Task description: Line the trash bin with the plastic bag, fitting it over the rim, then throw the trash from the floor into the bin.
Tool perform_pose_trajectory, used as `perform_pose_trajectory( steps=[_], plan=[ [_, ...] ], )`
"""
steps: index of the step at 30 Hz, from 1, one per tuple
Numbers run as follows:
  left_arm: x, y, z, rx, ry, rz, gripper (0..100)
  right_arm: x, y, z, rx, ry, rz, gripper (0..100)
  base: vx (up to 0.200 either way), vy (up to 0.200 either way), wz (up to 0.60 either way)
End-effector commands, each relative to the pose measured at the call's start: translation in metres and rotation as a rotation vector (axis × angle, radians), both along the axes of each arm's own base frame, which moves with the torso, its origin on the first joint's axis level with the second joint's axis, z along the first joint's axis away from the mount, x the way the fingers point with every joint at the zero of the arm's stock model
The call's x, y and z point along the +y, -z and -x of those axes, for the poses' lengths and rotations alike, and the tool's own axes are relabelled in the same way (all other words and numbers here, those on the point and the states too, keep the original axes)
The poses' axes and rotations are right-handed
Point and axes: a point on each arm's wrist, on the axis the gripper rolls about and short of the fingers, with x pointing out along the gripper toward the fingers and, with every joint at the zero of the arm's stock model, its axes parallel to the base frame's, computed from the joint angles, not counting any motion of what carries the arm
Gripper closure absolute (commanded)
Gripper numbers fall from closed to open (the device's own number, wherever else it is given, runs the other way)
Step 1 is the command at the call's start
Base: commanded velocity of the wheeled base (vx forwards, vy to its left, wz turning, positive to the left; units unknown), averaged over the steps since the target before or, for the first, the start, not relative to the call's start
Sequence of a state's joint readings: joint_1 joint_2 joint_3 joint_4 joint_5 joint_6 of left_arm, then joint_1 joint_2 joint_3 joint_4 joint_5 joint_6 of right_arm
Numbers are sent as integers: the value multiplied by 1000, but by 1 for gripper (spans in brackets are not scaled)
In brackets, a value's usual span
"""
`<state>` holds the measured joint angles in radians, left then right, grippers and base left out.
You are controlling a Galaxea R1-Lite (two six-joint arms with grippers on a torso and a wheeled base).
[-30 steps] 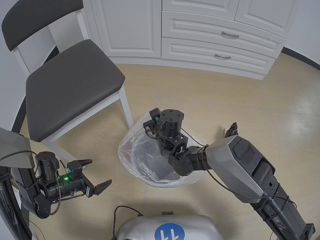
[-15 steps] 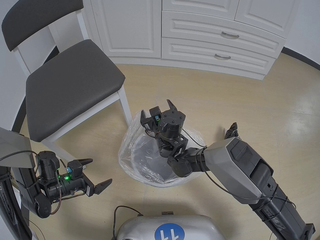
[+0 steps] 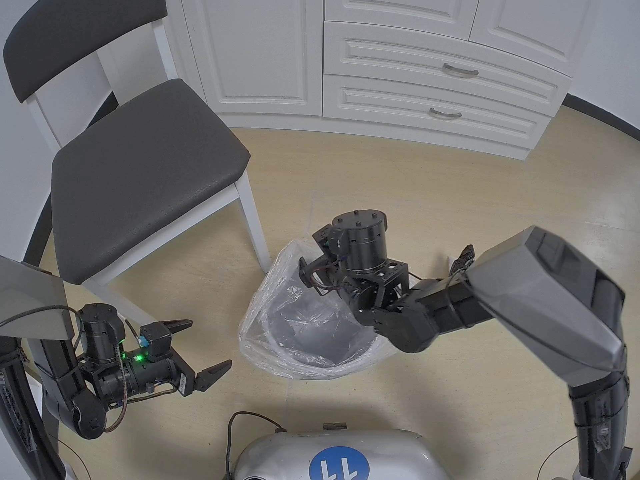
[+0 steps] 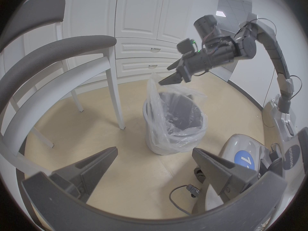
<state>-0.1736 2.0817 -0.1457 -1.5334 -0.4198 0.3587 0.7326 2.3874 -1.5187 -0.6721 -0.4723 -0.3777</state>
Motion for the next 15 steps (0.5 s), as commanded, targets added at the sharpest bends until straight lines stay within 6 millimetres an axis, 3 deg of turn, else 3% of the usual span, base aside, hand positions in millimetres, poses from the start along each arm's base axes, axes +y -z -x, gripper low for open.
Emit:
perform_pose_trajectory(
  steps=[1,9,11,15],
  plan=[
    [-18,-1,6,14,-8,3,0,-36,-50,45,42,-28,-44,0,0,0,0],
    [-70,-15,5,1,-162,136,0,-60,-41,74,150,14,-159,0,0,0,0],
    [-87,-19,-6,-40,-242,173,0,-65,-27,80,214,52,-210,0,0,0,0],
    [-95,-9,-31,-67,-316,165,0,-72,-10,83,295,113,-318,0,0,0,0]
  ],
)
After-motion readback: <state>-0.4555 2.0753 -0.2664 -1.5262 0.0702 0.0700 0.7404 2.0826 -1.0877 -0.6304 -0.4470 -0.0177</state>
